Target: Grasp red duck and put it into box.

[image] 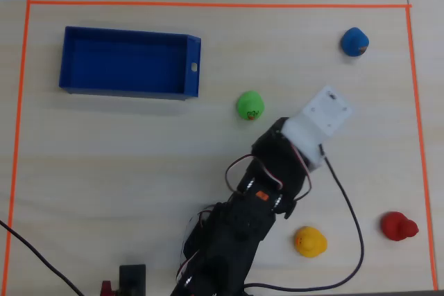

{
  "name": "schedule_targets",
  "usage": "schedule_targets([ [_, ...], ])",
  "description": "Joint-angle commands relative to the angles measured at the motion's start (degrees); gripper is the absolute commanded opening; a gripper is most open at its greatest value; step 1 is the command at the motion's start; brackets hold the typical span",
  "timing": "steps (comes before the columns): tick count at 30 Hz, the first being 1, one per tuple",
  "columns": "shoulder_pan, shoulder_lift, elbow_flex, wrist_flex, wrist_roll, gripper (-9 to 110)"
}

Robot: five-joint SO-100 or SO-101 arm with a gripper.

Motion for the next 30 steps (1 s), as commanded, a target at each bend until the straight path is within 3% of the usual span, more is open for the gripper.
schedule_targets([
  [1,9.1,-6.0,-5.3,-7.2,-6.0,14],
  [3,14.6,-7.9,-6.2,-11.7,-9.1,27],
  [7,22.4,-12.8,-6.5,-22.5,-12.2,33],
  [12,28.9,-20.7,-9.4,-33.8,-12.0,37],
  [18,35.9,-29.4,-16.7,-36.2,-12.3,43],
  [30,44.4,-44.8,-18.8,-48.1,-12.7,43],
])
